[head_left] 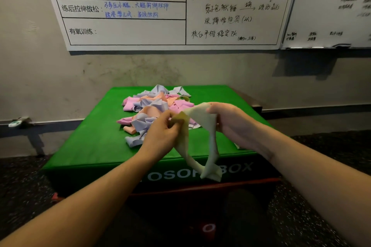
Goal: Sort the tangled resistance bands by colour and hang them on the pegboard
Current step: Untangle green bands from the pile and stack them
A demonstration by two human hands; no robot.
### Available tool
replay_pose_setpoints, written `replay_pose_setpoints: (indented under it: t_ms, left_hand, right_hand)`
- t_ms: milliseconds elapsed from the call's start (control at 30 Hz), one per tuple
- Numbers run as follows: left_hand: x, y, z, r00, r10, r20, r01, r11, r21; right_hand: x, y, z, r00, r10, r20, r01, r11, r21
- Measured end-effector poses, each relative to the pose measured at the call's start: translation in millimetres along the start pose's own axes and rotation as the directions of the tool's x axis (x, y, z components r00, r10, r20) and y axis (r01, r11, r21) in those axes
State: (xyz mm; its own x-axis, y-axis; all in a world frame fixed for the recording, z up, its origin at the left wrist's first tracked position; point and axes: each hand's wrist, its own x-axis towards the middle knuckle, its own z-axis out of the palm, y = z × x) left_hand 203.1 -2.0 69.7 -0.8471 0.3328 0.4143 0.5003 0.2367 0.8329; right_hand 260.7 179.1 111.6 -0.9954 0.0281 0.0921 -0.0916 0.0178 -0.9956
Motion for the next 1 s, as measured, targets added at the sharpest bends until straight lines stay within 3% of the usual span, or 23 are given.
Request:
replay_pose_setpoints:
  t_ms: [133,200,333,433,567,667,733,867,1000]
  left_hand:
    - [-1.9,10.2,0.8,0.998,0.003,-0.057,-0.006,0.999,-0.048]
    - [-4.6,13.4,4.7,0.999,0.02,-0.039,-0.025,0.991,-0.132]
    - [-11.1,25.3,15.6,0.999,0.054,0.003,-0.053,0.979,-0.195]
    - [-17.3,29.4,22.2,0.998,-0.034,0.047,0.049,0.937,-0.347]
    - [-25.6,30.8,28.2,0.991,-0.022,0.135,0.071,0.929,-0.364]
    - [-27.2,30.6,33.6,0.98,-0.122,0.159,0.167,0.934,-0.315]
    - [-27.1,28.3,37.0,0.965,-0.207,0.159,0.256,0.876,-0.408]
    - [-21.8,21.8,39.2,0.912,-0.382,0.149,0.378,0.644,-0.665]
    - [-20.0,19.6,40.4,0.913,-0.393,0.113,0.345,0.592,-0.728]
  right_hand:
    - [-6.4,-5.3,-5.3,0.984,-0.174,0.033,0.177,0.955,-0.239]
    - [-7.5,-7.3,-3.4,0.97,-0.245,0.003,0.238,0.939,-0.249]
    - [-7.1,-6.2,4.3,0.953,-0.298,-0.046,0.269,0.908,-0.323]
    - [-6.4,-3.7,4.3,0.919,-0.371,-0.134,0.284,0.858,-0.429]
    - [-6.7,-2.2,8.0,0.908,-0.375,-0.186,0.283,0.877,-0.387]
    - [-7.3,3.1,14.3,0.918,-0.336,-0.208,0.266,0.915,-0.303]
    - [-6.2,10.3,13.9,0.919,-0.291,-0.265,0.231,0.945,-0.233]
    - [-16.1,29.1,7.8,0.85,-0.295,-0.435,0.212,0.95,-0.23]
    - [-40.4,53.7,20.3,0.936,-0.256,-0.24,0.143,0.902,-0.407]
